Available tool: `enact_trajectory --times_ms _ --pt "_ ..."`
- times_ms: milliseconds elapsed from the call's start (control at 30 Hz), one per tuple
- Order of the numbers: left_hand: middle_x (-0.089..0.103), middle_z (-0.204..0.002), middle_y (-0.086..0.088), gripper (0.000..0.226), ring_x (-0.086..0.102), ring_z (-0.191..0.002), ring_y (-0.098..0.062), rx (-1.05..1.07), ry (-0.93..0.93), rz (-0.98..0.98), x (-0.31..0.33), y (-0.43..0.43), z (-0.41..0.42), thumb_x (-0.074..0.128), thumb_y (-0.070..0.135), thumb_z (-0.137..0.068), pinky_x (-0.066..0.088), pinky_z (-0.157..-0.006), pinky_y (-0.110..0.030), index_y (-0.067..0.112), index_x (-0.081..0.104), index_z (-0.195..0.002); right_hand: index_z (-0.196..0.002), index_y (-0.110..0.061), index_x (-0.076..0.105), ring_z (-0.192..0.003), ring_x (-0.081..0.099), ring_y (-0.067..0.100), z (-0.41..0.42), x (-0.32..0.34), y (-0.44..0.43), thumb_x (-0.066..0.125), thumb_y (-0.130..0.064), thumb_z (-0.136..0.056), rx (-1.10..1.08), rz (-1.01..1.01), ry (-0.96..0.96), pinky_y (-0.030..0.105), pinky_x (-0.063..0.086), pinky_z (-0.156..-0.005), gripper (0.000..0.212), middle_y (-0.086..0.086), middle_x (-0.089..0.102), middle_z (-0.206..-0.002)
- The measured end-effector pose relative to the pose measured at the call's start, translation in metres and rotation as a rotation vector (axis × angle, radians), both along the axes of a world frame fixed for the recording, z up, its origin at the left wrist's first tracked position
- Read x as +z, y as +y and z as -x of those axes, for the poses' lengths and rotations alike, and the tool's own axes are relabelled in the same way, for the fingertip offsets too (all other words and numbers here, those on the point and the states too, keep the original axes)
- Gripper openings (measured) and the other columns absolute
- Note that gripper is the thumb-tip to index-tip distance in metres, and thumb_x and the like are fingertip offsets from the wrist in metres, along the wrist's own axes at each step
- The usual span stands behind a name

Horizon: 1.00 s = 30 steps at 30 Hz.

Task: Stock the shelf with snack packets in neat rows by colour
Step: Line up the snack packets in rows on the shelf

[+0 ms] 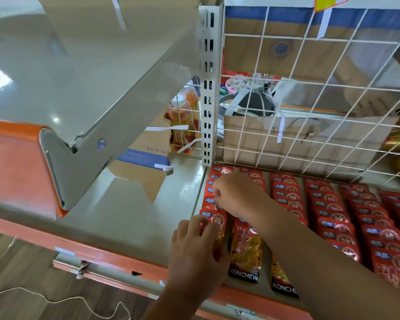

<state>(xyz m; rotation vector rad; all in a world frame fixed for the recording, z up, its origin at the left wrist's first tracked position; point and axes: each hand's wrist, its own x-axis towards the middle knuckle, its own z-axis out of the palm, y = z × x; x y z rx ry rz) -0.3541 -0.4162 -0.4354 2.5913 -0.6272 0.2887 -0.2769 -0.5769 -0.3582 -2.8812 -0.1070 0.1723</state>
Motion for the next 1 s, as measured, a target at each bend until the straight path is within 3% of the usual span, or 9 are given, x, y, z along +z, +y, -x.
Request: enact_trajectory --times_ms 200,333,767,900,1000 --pt "0.056 -0.118 0.008 0.041 0.048 -0.101 -0.015 0.006 -0.015 0.004 -0.0025 0.0003 -0.0001 0.077 0.045 -0.076 0.045 -0.081 -0.027 0.031 0.061 -0.111 -0.101 -0.011 0.064 -0.082 0.058 0.022 -0.0042 0.0028 0.0068 0.061 -0.018 -0.095 -0.01 0.013 0.018 0.035 0.05 -0.081 0.009 0.005 0.058 -0.087" --pt "0.056 -0.119 0.01 0.038 0.048 -0.103 -0.014 0.027 -0.002 0.02 -0.0037 -0.0008 -0.0007 0.078 0.047 -0.079 0.048 -0.082 -0.028 0.032 0.062 -0.11 -0.106 -0.009 0.063 -0.081 0.044 0.021 -0.0086 0.0011 0.0103 0.063 -0.017 -0.093 -0.038 0.03 0.044 0.033 0.033 -0.074 0.015 0.005 0.047 -0.089" --pt "0.053 -0.126 0.011 0.044 0.04 -0.11 -0.008 0.074 0.058 0.052 -0.0049 -0.0032 -0.0004 0.082 0.036 -0.081 0.043 -0.082 -0.02 0.031 0.058 -0.119 -0.094 -0.013 0.057 -0.078 0.044 0.018 -0.0084 -0.0049 0.0064 0.061 -0.017 -0.095 -0.004 0.003 0.021 0.03 0.034 -0.073 0.006 0.0 0.043 -0.079" --pt "0.053 -0.128 0.01 0.045 0.041 -0.112 -0.009 0.097 0.073 0.058 -0.0073 -0.0041 -0.0013 0.081 0.036 -0.082 0.047 -0.084 -0.022 0.031 0.06 -0.121 -0.087 -0.015 0.045 -0.075 0.043 0.018 -0.008 -0.0048 0.0047 0.06 -0.016 -0.095 0.007 0.009 0.018 0.029 0.034 -0.07 0.017 -0.006 0.029 -0.066" --pt "0.05 -0.131 0.011 0.043 0.04 -0.112 -0.008 0.111 0.08 0.056 -0.0071 -0.0043 -0.0012 0.079 0.038 -0.084 0.047 -0.085 -0.023 0.031 0.059 -0.122 -0.085 -0.015 0.045 -0.072 0.043 0.018 -0.0072 -0.0038 0.0058 0.06 -0.015 -0.095 0.026 0.037 0.014 0.026 0.032 -0.063 0.018 -0.006 0.029 -0.065"
